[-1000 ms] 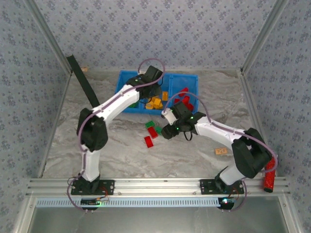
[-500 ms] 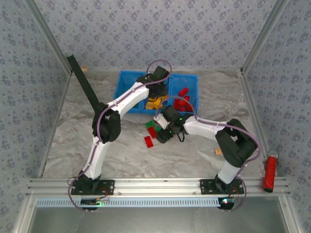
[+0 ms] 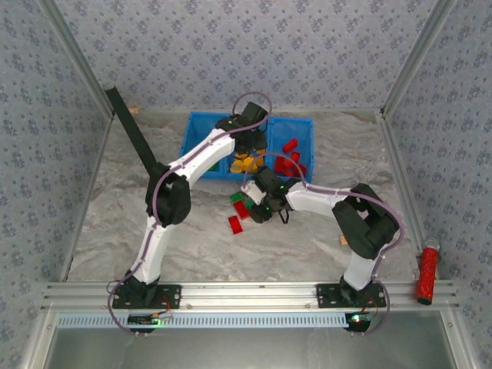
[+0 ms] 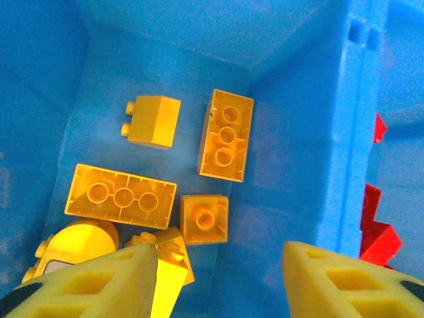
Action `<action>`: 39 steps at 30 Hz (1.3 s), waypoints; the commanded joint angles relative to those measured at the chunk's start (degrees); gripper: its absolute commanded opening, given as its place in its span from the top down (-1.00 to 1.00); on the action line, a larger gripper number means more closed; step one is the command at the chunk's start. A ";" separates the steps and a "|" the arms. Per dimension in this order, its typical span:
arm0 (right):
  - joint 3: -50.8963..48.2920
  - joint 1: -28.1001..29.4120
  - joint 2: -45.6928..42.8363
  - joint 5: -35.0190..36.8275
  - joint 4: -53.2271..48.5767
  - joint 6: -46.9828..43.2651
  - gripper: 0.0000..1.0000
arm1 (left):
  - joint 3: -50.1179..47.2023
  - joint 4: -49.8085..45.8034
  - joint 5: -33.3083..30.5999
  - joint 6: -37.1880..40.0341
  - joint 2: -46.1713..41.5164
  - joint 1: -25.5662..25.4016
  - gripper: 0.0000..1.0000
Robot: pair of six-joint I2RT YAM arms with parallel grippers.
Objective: Sort the legos into containers by color
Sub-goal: Pick up the lego from the center of the table, then place the lego in the container.
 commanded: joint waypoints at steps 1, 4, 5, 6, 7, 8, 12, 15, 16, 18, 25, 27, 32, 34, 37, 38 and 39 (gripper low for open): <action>1.31 -0.42 -0.71 -1.14 -2.16 -0.74 0.35 | 1.73 -1.94 0.69 2.02 -5.59 0.29 -0.07; 1.68 -1.09 -3.06 -2.92 -4.36 -0.67 0.41 | 0.18 -2.06 0.64 3.63 -9.57 0.55 -0.09; 1.96 -1.35 -4.18 -3.81 -5.49 -0.71 0.43 | -0.77 -2.04 0.48 4.13 -11.26 0.70 -0.11; 2.34 -1.45 -5.38 -4.69 -6.67 -0.69 0.44 | -2.04 -1.99 0.21 4.65 -13.02 1.00 -0.11; 2.66 -1.59 -6.63 -5.40 -7.73 -0.74 0.45 | -3.40 -1.83 -0.05 5.16 -14.69 1.29 -0.11; 3.07 -1.70 -8.00 -6.08 -8.96 -0.81 0.47 | -5.25 -1.48 -0.37 5.78 -16.76 1.69 -0.12; 6.20 -2.50 -13.28 -7.96 -13.49 -0.73 0.48 | -13.89 -0.98 -1.62 8.35 -25.14 3.80 -0.16; 8.99 -2.74 -16.05 -8.35 -14.59 -0.72 0.49 | -22.01 -0.23 -1.39 8.25 -31.87 6.47 -0.18; 12.01 -2.73 -16.56 -8.75 -14.55 -0.74 0.49 | -25.24 0.17 -1.62 8.15 -34.42 7.65 -0.18; 15.05 -2.78 -16.47 -9.13 -13.86 -0.82 0.50 | -31.15 0.65 -2.26 7.96 -39.12 9.98 -0.20; 33.88 -2.86 -3.52 -8.83 -15.00 -4.56 0.52 | -45.50 -4.10 -2.07 9.03 -54.02 15.11 -0.26; 39.85 -2.95 1.91 -7.91 -15.08 -5.57 0.52 | -48.24 -5.91 -1.88 8.44 -57.46 15.12 -0.27; 59.74 -2.51 17.53 -3.78 -19.03 -6.86 0.52 | -55.71 -10.08 -1.08 4.71 -66.68 15.21 -0.29; 67.04 -2.21 23.49 -3.38 -20.29 -7.78 0.52 | -58.99 -11.71 -0.70 2.74 -70.45 15.30 -0.30; 77.02 -2.33 31.49 -3.19 -21.60 -8.70 0.52 | -62.28 -13.70 -0.70 1.25 -75.11 15.60 -0.31; 80.03 -2.23 33.93 -2.81 -22.31 -9.08 0.52 | -62.60 -14.61 -0.80 1.22 -76.02 15.85 -0.31; 83.19 -2.10 36.53 -2.01 -22.83 -9.52 0.52 | -62.58 -15.84 -1.07 1.30 -76.92 16.08 -0.32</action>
